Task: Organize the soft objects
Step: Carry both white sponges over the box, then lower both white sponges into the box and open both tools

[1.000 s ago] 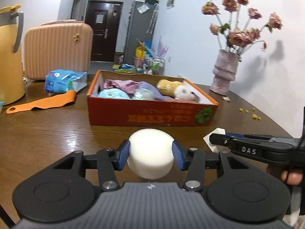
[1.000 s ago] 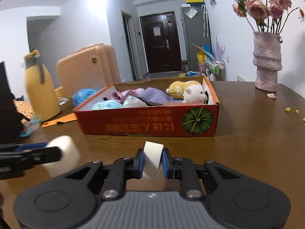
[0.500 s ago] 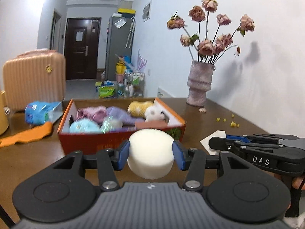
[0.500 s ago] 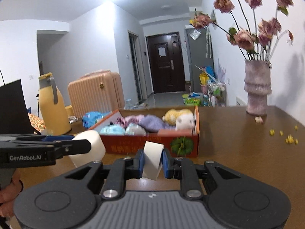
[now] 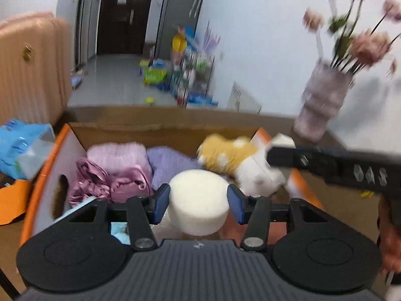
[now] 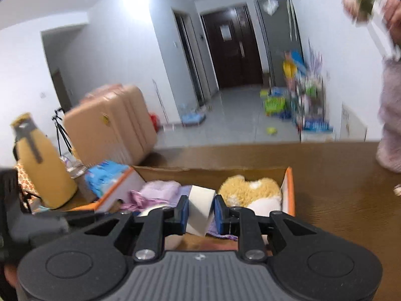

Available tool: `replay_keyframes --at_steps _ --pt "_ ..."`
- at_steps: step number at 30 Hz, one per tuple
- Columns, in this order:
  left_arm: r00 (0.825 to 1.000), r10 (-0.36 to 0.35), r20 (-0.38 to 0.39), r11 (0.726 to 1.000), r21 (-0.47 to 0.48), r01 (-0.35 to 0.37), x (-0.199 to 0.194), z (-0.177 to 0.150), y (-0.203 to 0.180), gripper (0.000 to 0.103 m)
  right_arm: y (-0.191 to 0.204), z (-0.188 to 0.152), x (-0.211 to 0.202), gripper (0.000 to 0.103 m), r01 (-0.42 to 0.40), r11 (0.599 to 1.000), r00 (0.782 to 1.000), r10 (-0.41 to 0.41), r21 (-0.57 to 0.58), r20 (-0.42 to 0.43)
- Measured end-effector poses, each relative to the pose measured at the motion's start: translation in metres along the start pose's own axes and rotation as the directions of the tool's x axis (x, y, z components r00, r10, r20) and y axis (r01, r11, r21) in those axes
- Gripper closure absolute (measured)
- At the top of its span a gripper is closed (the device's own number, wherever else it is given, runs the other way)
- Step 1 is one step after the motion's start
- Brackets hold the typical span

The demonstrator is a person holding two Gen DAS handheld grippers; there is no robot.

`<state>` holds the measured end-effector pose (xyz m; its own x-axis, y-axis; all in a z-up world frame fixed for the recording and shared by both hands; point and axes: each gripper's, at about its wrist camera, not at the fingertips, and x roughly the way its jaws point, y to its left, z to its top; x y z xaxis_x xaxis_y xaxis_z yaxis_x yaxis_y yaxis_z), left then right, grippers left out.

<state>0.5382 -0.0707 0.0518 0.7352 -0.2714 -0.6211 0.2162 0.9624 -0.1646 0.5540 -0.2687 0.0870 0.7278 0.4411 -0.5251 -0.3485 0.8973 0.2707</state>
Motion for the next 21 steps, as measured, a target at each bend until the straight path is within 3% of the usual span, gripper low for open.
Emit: replay_keyframes --at_steps 1,4,5,6,12,17,21 --pt "1.000 0.009 -0.011 1.000 0.020 -0.009 0.010 -0.002 0.000 0.050 -0.004 0.003 0.016 0.082 0.012 1.000 0.999 -0.011 0.004 -0.030" --pt "0.999 0.025 -0.025 0.998 0.054 -0.024 0.026 -0.008 0.002 0.029 -0.014 0.002 0.051 0.077 0.039 0.999 0.996 -0.038 0.013 -0.082" --pt "1.000 0.022 -0.017 0.998 0.052 -0.021 0.025 -0.011 0.004 0.025 -0.015 0.001 0.057 0.071 0.048 0.999 0.995 -0.046 0.014 -0.093" --pt "1.000 0.016 -0.012 0.998 0.057 -0.015 0.025 -0.013 0.005 0.025 -0.013 -0.003 0.061 0.066 0.049 0.999 0.994 -0.048 0.011 -0.098" --pt "1.000 0.020 0.004 0.999 0.039 -0.020 0.018 -0.011 0.008 0.021 -0.003 -0.009 0.064 0.061 0.073 0.997 0.993 -0.074 -0.017 -0.089" --pt "0.999 0.028 0.047 0.999 0.045 -0.030 -0.011 -0.006 0.007 0.019 0.002 -0.001 0.037 0.050 0.086 0.996 0.995 -0.087 -0.028 -0.054" --pt "0.994 0.047 0.104 0.998 0.045 -0.052 -0.051 -0.002 0.010 0.018 0.013 0.001 0.001 0.048 0.100 0.993 0.994 -0.102 -0.060 -0.029"
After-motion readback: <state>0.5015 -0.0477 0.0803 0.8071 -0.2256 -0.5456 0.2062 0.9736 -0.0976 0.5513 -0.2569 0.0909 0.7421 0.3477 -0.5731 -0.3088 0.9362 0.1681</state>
